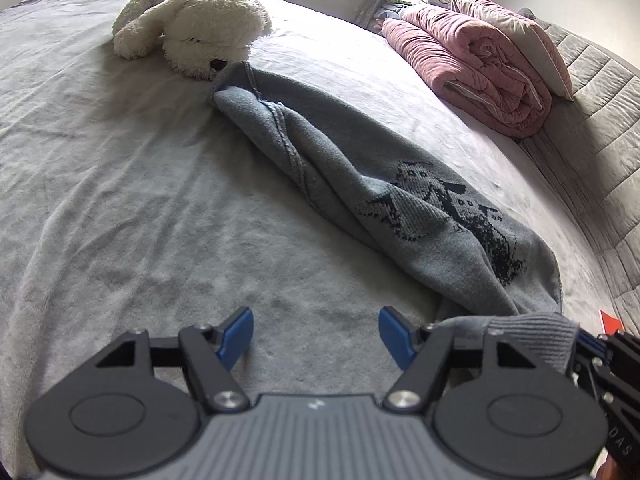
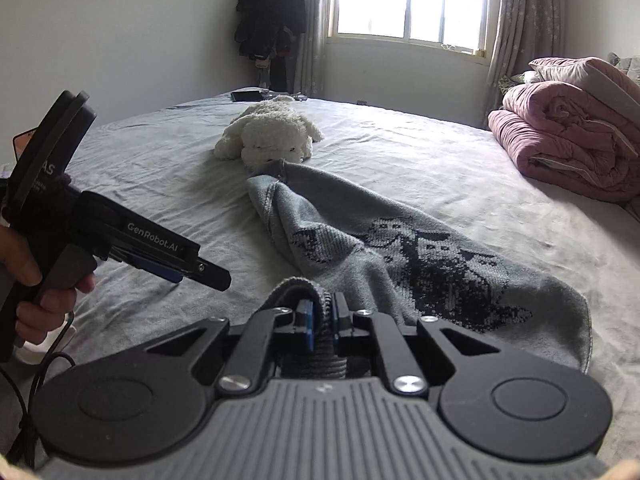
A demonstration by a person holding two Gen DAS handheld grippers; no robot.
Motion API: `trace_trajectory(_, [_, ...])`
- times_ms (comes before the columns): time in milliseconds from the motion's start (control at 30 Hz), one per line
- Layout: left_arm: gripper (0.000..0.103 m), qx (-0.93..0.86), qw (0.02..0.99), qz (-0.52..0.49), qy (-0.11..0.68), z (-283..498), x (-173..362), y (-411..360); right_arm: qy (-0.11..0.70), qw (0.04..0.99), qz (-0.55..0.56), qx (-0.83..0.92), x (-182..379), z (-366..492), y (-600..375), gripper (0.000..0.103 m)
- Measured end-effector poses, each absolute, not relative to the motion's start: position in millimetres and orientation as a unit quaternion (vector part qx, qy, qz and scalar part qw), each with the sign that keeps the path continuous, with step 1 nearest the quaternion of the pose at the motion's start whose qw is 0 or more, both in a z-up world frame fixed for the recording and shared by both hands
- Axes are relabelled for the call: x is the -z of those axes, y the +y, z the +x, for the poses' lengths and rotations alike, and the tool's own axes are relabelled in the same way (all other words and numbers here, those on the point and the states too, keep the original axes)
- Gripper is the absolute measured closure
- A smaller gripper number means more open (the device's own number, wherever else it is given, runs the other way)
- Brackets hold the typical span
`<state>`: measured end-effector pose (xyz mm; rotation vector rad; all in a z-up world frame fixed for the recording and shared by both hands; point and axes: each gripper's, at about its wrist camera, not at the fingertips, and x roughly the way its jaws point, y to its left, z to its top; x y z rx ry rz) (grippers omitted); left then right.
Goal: Fold clothes
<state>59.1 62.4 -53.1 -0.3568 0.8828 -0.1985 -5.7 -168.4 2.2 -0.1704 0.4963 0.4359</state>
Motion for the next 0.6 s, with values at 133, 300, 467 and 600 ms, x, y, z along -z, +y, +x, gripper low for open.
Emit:
trace_trajectory(133, [0.034,0.097,0.885,-0.163,0.426,58.0,55.7,56.2,0.234,0.957,-0.061,-0.159,-14.1,-1.6,-193.7,0.093])
trace_trajectory(300, [0.047,0.125,0.883,-0.152,0.426,54.3,55.0,45.9,0.252,0.961,-0.039,-0.104,-9.5,3.8,-221.9,0.094])
trace_trajectory(467, [0.05,0.144,0.872,-0.18,0.431,54.1,58.9,36.0,0.27,0.959,-0.035,-0.084,2.1,1.8,-242.7,0.094])
trace_trajectory(600, [0.05,0.145,0.859,-0.22,0.438,55.0,67.0,24.7,0.286,0.955,-0.02,-0.079,7.9,3.0,-255.3,0.094])
